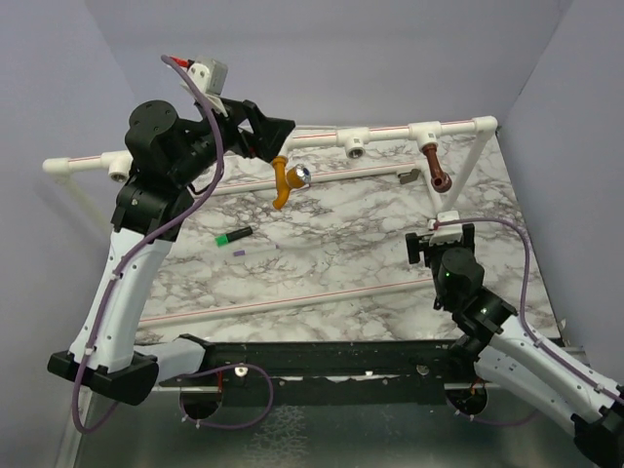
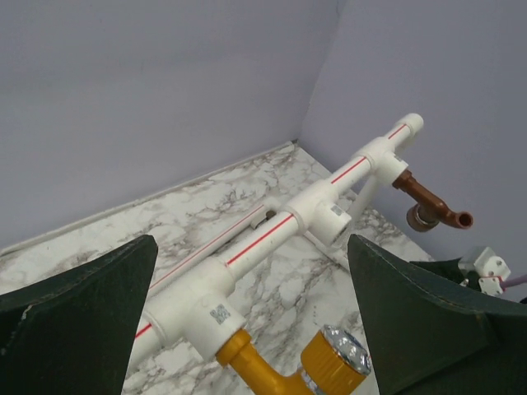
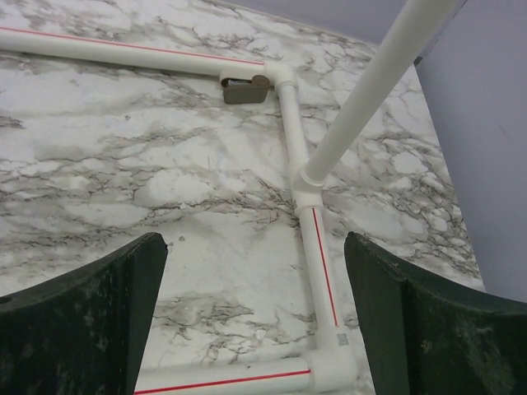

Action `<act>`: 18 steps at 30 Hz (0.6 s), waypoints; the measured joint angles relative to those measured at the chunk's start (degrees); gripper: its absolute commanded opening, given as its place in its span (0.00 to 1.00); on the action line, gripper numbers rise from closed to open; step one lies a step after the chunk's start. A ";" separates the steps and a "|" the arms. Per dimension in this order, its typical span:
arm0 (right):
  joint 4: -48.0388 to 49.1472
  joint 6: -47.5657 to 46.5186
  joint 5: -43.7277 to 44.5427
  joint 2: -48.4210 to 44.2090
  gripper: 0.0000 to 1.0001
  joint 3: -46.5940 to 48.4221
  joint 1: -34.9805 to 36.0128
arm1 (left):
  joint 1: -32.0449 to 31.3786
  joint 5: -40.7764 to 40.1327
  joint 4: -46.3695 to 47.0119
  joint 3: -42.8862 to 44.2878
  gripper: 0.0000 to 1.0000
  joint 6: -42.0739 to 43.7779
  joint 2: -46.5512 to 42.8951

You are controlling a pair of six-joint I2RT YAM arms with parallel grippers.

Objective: Install the water faucets

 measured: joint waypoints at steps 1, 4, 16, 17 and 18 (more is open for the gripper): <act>2.36 -0.22 0.24 0.98 0.92 -1.11 0.00 | 0.00 0.39 0.04 -0.92 0.99 0.13 -0.72; 8.94 -0.31 1.60 4.22 0.89 -4.26 0.00 | 0.00 1.05 -0.15 -4.70 0.99 0.20 -2.99; 35.06 -0.07 -1.57 14.97 1.00 -15.28 -14.43 | -6.10 0.28 -2.93 -12.96 0.99 0.42 -8.22; 36.85 0.31 -2.47 16.37 1.00 -15.41 -16.46 | -6.62 0.15 -2.97 -13.05 0.99 0.48 -8.52; 39.17 0.74 -3.52 18.58 1.00 -15.43 -18.43 | -7.32 -0.13 -3.02 -13.03 0.99 0.63 -8.90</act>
